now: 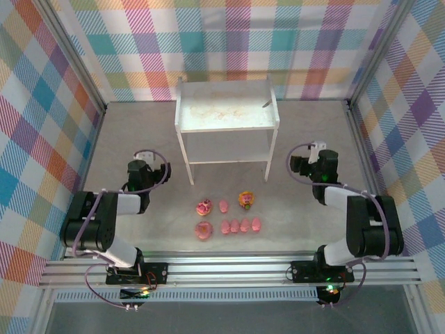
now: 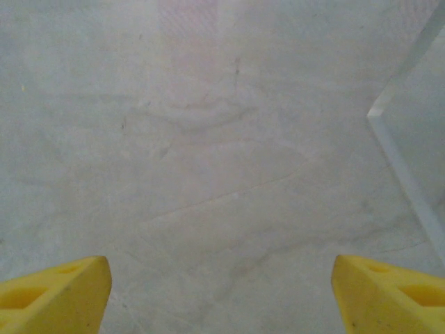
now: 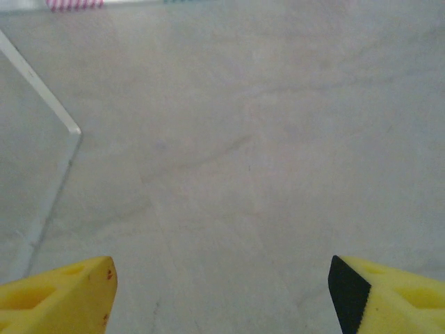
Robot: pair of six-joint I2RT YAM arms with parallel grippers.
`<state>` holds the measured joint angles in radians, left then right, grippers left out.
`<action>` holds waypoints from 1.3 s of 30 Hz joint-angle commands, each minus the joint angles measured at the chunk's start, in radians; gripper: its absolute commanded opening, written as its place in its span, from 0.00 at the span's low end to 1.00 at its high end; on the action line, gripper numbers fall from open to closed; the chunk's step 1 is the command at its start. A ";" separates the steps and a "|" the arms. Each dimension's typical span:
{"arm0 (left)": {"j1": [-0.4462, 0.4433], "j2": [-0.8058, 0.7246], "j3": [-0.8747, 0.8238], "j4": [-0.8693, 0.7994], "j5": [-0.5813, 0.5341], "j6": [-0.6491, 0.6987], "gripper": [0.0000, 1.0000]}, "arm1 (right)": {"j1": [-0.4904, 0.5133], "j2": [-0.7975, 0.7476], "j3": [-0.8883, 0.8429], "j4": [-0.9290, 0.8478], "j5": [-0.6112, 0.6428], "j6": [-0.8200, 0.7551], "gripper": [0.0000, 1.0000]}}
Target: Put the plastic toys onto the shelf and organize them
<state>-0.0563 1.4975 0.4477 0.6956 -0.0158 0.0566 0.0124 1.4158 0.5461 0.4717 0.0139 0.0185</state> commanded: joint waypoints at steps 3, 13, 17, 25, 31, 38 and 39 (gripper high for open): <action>-0.004 -0.176 0.066 -0.216 0.010 -0.048 0.77 | 0.003 -0.237 0.014 -0.308 0.026 0.066 0.80; -0.110 -0.480 0.106 -0.578 -0.137 -0.208 0.72 | 0.223 -0.538 0.073 -0.753 0.176 0.163 0.82; -0.129 -0.579 0.123 -0.714 -0.179 -0.241 0.72 | 0.381 -0.580 0.111 -0.888 0.302 0.222 0.82; -0.129 -0.617 0.143 -0.833 -0.133 -0.308 0.72 | 0.622 -0.549 0.162 -1.044 0.442 0.336 0.80; -0.131 -0.607 0.132 -0.815 -0.100 -0.361 0.70 | 0.756 -0.487 0.178 -1.075 0.516 0.405 0.80; -0.135 -0.588 0.144 -0.829 -0.081 -0.380 0.69 | 0.850 -0.407 0.202 -1.076 0.559 0.472 0.79; -0.135 -0.587 0.144 -0.831 -0.081 -0.382 0.69 | 0.861 -0.396 0.204 -1.075 0.564 0.478 0.80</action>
<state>-0.1822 0.9096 0.5659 -0.1078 -0.1162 -0.2996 0.8433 0.9955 0.7139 -0.5858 0.5282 0.4412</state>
